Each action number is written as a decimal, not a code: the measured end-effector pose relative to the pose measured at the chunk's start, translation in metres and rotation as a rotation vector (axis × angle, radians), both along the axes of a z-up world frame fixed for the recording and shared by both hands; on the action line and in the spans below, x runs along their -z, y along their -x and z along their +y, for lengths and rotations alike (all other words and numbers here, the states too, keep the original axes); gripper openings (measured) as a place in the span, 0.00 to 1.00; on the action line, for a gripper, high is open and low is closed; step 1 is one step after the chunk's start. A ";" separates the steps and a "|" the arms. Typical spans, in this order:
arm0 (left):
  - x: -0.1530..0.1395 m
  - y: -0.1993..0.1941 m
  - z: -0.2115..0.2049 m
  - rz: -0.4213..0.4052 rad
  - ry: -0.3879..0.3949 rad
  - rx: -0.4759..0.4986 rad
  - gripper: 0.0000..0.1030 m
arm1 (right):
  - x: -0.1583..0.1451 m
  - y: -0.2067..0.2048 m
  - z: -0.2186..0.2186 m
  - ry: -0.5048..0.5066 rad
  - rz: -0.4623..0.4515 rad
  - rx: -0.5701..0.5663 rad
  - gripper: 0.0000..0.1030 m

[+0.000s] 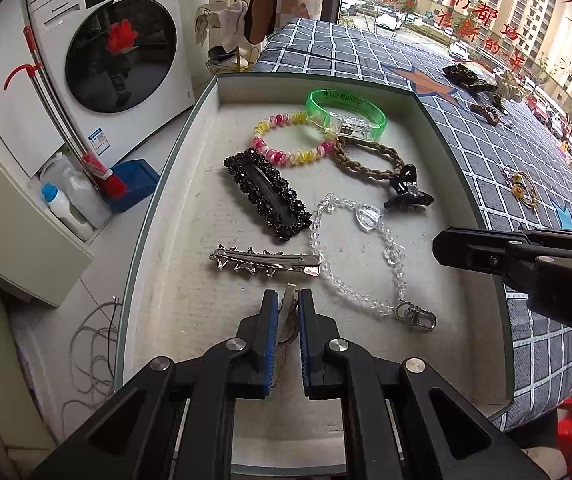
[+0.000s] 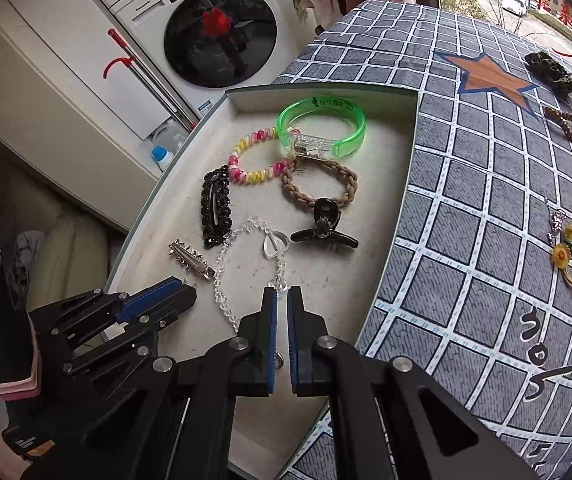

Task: Organize jewelry
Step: 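Carry the hairpin and crystal bracelet into the tray and open both tools, then withdraw both open tools from the tray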

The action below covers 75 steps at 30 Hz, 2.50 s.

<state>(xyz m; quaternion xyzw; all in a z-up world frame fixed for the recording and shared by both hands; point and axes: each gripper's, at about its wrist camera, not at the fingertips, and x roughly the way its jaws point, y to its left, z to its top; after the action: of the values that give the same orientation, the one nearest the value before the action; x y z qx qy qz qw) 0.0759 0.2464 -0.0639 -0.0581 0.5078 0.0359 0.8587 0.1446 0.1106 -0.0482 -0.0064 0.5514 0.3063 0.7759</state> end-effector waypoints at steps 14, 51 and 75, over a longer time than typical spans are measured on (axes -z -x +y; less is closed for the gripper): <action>0.000 -0.001 -0.003 -0.005 -0.022 -0.007 0.16 | 0.019 0.000 0.026 0.044 0.018 -0.060 0.06; -0.023 0.002 -0.018 -0.081 -0.068 -0.040 1.00 | -0.029 0.015 -0.022 0.033 -0.121 0.020 0.06; -0.030 0.022 -0.021 -0.072 -0.118 -0.079 1.00 | -0.029 0.028 -0.029 0.065 -0.102 0.032 0.34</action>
<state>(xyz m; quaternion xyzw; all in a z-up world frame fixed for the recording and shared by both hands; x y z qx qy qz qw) 0.0543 0.2255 -0.0337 -0.0288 0.4711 0.0977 0.8762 0.1166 0.0811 -0.0192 -0.0384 0.5208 0.2752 0.8072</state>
